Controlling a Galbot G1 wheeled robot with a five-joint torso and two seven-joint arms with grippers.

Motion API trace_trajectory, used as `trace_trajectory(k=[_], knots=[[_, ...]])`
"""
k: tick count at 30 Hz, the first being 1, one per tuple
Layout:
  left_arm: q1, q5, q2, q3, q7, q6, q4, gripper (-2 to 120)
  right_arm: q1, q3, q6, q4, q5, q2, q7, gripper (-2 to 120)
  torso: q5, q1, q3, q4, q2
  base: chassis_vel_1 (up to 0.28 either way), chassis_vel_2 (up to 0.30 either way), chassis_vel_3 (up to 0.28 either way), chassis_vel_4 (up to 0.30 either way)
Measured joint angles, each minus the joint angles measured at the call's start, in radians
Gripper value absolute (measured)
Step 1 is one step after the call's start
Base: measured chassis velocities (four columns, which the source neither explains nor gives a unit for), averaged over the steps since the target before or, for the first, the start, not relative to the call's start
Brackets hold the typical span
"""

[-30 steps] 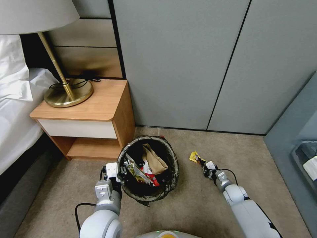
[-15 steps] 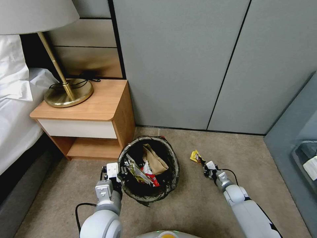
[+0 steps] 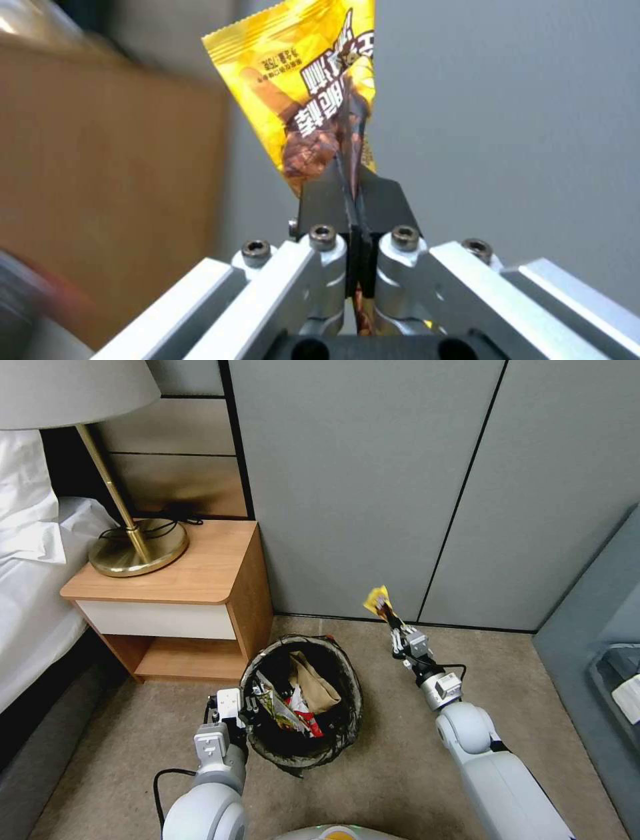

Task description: Pick up the trash bin, then pick up the garbage from the floor and place it into the trash bin.

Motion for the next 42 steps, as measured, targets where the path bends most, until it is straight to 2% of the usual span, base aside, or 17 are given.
trace_trajectory(k=[1, 3, 4, 5, 9, 14, 20, 25, 31, 33, 36, 40, 42], knots=[[0.000, 0.000, 0.000, 0.000, 0.000, 0.000, 0.000, 0, 0.000, 0.000, 0.000, 0.000, 0.000, 0.000, 0.000, 0, 0.0000, 0.000, 0.000, 0.0000, 0.000, 0.000, 0.000, 0.000, 0.000], [-0.004, 0.000, -0.003, 0.002, 0.000, 0.000, 0.004, 0, -0.069, -0.039, 0.021, 0.172, 0.053, -0.017, -0.055, 0, -0.0001, 0.000, 0.000, -0.0001, 0.000, 0.000, 0.000, 0.000, 0.000], [-0.004, 0.000, -0.003, 0.002, 0.000, 0.000, 0.004, 0, -0.069, -0.039, 0.021, 0.172, 0.053, -0.017, -0.055, 0, -0.0001, 0.000, 0.000, -0.0001, 0.000, 0.000, 0.000, 0.000, 0.000], [-0.005, 0.000, -0.005, 0.005, 0.000, 0.000, 0.005, 0, -0.108, -0.072, 0.032, 0.246, 0.065, -0.024, -0.085, 0, 0.0000, 0.000, 0.000, -0.0002, 0.000, 0.000, 0.000, 0.000, 0.000], [-0.004, 0.004, -0.008, 0.007, 0.000, 0.000, 0.005, 0, -0.169, -0.147, 0.050, 0.300, 0.040, -0.030, -0.122, 0, 0.0001, 0.000, 0.000, 0.0000, 0.000, 0.000, 0.000, 0.000, 0.000], [-0.001, 0.006, -0.009, 0.007, 0.000, 0.000, 0.001, 0, -0.199, -0.209, 0.073, 0.273, -0.005, -0.025, -0.130, 0, 0.0001, 0.000, 0.000, 0.0000, 0.000, 0.000, 0.000, 0.000, 0.000], [0.001, 0.007, -0.008, 0.007, 0.001, -0.001, -0.004, 0, -0.204, -0.256, 0.106, 0.166, -0.056, -0.008, -0.142, 0, 0.0000, 0.000, 0.000, 0.0000, 0.000, 0.000, 0.000, 0.000, 0.000], [0.000, 0.009, -0.010, 0.014, 0.001, -0.001, -0.004, 0, -0.177, -0.256, 0.113, 0.076, -0.070, 0.013, -0.140, 0, 0.0002, 0.000, 0.000, 0.0000, 0.000, 0.000, 0.000, 0.000, 0.000], [0.000, 0.010, -0.012, 0.018, 0.002, -0.001, -0.004, 0, -0.162, -0.244, 0.092, 0.027, -0.070, 0.012, -0.105, 0, 0.0002, 0.000, 0.000, 0.0000, 0.000, 0.000, 0.000, 0.000, 0.000], [0.000, 0.010, -0.012, 0.018, 0.001, -0.001, -0.004, 0, -0.161, -0.241, 0.089, 0.021, -0.070, 0.009, -0.097, 4, 0.0002, 0.000, 0.000, 0.0000, 0.000, 0.000, 0.000, 0.000, 0.000], [-0.001, 0.010, -0.011, 0.019, 0.002, -0.001, -0.004, 0, -0.161, -0.238, 0.086, 0.017, -0.071, 0.005, -0.088, 18, 0.0002, 0.000, 0.000, 0.0000, 0.000, 0.000, 0.000, 0.000, 0.000], [0.000, 0.005, -0.011, 0.023, 0.002, -0.001, -0.006, 0, -0.160, -0.237, 0.085, 0.017, -0.071, 0.005, -0.087, 26, 0.0002, 0.000, 0.000, 0.0000, 0.000, 0.000, 0.000, 0.000, 0.000], [0.006, 0.001, -0.010, 0.030, 0.002, 0.000, -0.013, 0, -0.160, -0.236, 0.085, 0.015, -0.074, -0.001, -0.087, 38, 0.0002, 0.000, 0.000, 0.0000, 0.000, 0.000, 0.000, 0.000, 0.000]])
